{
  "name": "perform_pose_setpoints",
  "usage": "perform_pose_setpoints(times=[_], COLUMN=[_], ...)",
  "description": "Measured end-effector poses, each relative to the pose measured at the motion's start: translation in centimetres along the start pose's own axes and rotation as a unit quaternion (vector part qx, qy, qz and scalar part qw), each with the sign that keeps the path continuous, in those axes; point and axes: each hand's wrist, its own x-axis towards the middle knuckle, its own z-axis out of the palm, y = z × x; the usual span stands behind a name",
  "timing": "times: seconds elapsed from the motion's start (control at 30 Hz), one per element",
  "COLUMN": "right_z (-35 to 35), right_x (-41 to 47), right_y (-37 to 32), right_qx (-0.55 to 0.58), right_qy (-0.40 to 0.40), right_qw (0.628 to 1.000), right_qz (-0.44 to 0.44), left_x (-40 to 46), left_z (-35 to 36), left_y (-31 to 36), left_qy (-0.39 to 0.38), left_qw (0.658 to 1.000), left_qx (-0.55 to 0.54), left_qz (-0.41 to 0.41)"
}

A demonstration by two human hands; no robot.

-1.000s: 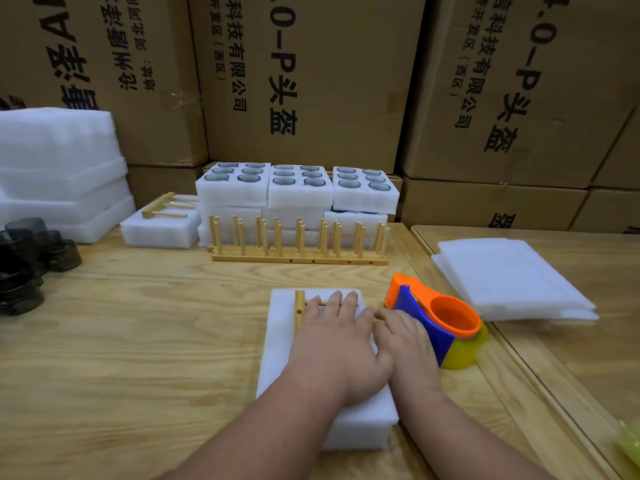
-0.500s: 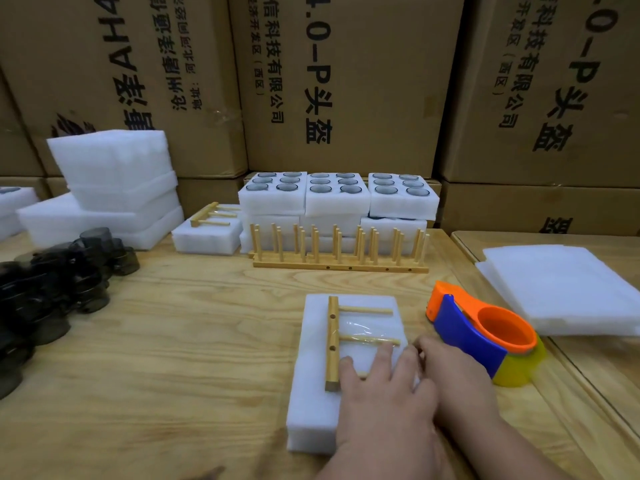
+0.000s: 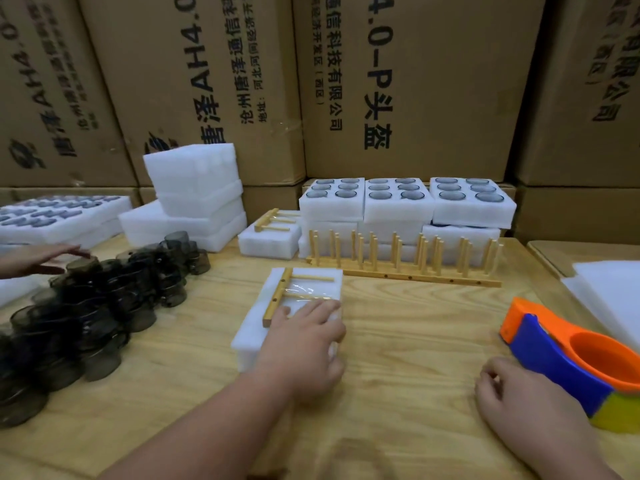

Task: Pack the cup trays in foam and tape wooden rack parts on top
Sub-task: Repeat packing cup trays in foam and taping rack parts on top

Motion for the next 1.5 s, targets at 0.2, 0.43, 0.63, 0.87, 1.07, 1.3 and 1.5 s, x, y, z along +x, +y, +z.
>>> perform_pose_setpoints(times=[0.2, 0.43, 0.63, 0.87, 1.07, 1.3, 1.5], right_z=[-0.3, -0.2, 0.6, 0.8, 0.7, 0.8, 2.0], right_x=[0.3, 1.0, 1.8, 2.3, 2.0, 2.0, 1.5], right_y=[-0.2, -0.1, 0.2, 0.3, 0.0, -0.2, 0.2], right_qx=[0.011, 0.022, 0.02, 0.009, -0.014, -0.027, -0.024], right_qy=[-0.014, -0.032, -0.033, -0.046, -0.031, -0.019, 0.023], right_qw=[1.0, 0.999, 0.999, 0.999, 0.999, 0.999, 0.999], right_qz=[0.0, 0.008, 0.016, 0.017, 0.02, 0.017, 0.004], left_x=[-1.2, 0.3, 4.3, 7.3, 8.7, 6.6, 1.7], left_z=[1.7, 3.3, 3.4, 3.6, 3.7, 3.9, 5.7], left_y=[-7.5, -10.5, -11.3, -12.6, -13.8, -12.6, -3.2], left_qy=[0.044, 0.074, 0.058, 0.036, 0.012, 0.025, -0.016], left_qw=[0.965, 0.909, 0.891, 0.892, 0.889, 0.909, 0.936], left_qx=[-0.02, -0.152, -0.14, -0.098, -0.092, -0.1, -0.121], left_qz=[-0.258, -0.381, -0.427, -0.44, -0.449, -0.405, -0.33])
